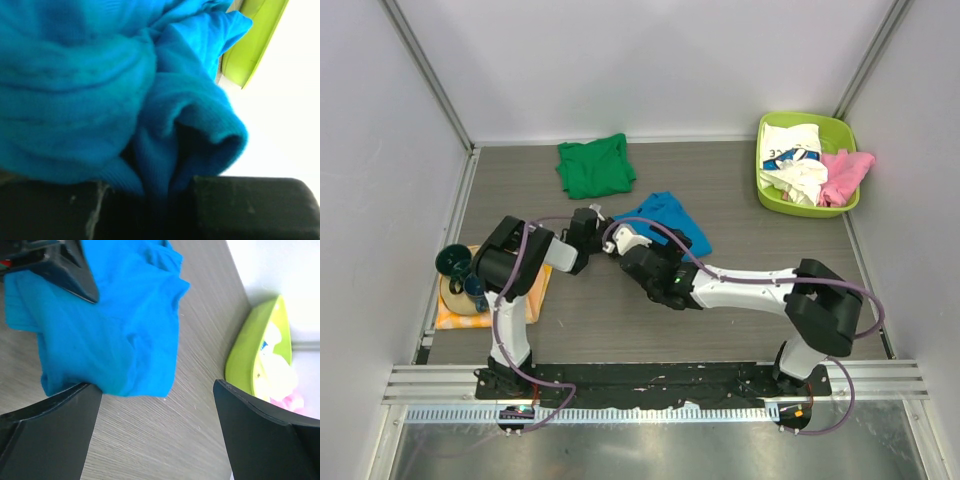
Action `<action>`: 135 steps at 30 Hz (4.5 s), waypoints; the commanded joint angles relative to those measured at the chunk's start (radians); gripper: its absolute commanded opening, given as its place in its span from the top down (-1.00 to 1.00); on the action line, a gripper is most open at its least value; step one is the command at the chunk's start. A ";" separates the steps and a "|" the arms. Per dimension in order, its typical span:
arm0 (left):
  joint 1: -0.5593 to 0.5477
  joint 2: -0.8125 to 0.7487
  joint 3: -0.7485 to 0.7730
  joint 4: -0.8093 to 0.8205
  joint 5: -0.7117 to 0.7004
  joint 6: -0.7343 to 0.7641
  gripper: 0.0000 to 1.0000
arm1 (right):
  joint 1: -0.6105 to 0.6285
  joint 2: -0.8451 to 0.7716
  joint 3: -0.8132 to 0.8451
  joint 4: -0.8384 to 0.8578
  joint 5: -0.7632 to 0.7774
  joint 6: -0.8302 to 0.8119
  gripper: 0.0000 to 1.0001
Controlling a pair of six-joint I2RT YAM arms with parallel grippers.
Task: Fold and stack the t-shirts
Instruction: Neatly place the folded tshirt to the corner
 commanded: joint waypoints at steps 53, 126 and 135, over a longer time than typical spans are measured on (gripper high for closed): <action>0.349 0.548 1.731 -1.142 0.311 0.669 1.00 | -0.096 -0.070 -0.103 -0.132 -0.165 0.743 -0.99; 0.615 -0.030 0.459 -0.332 0.078 0.491 0.26 | 0.012 -0.110 -0.044 -0.205 -0.162 0.689 -0.99; 0.609 -0.173 0.545 -0.459 0.044 0.474 -0.99 | 0.012 -0.102 -0.045 -0.196 -0.163 0.689 -0.99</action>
